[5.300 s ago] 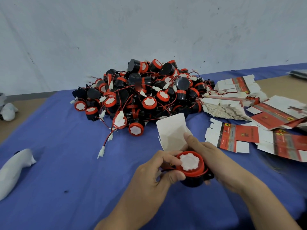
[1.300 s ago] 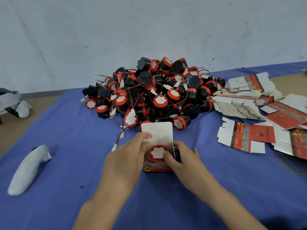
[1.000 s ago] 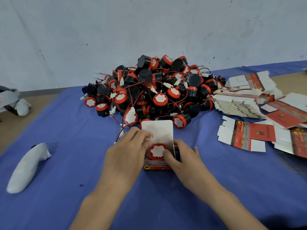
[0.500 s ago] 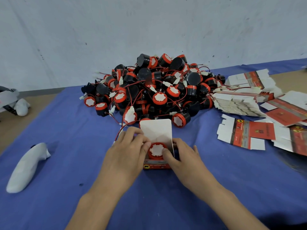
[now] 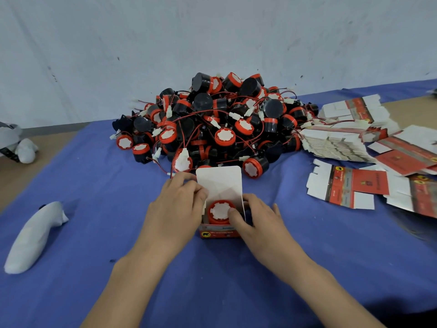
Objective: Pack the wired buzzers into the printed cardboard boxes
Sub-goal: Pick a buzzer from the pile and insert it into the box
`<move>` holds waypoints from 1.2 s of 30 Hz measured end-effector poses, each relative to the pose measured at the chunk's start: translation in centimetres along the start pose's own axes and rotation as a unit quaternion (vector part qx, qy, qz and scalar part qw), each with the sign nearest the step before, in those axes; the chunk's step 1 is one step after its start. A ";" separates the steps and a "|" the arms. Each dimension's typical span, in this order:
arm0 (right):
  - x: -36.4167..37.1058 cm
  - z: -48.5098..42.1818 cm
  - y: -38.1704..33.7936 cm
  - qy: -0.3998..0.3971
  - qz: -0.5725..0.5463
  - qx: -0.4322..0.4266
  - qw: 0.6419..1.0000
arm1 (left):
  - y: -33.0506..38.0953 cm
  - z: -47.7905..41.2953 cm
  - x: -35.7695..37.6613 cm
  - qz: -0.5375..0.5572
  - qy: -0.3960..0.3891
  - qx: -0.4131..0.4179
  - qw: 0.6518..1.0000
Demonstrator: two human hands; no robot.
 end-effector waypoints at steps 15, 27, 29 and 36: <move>0.1 0.0 0.0 0.003 0.014 -0.004 1.000 | 0.6 -0.3 0.4 -0.141 -0.089 0.011 0.986; 0.2 0.0 0.1 0.007 0.013 -0.002 1.000 | 1.3 2.0 0.2 -0.208 -0.044 -0.032 0.977; 0.2 -0.1 0.1 0.008 0.015 0.002 1.000 | 1.3 2.7 0.4 -0.217 -0.054 -0.035 0.974; 0.2 0.0 0.0 0.012 0.031 -0.001 0.999 | 1.4 3.6 0.0 -0.213 -0.025 -0.045 0.976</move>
Point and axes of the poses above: each hand's wrist, its own z-axis away from the middle knuckle, its own x-axis out of the palm, y = z × x, the point moved 5 cm from there along -z, towards the middle knuckle, and after that the axes turned 1 degree about -z, right-handed, at the moved point
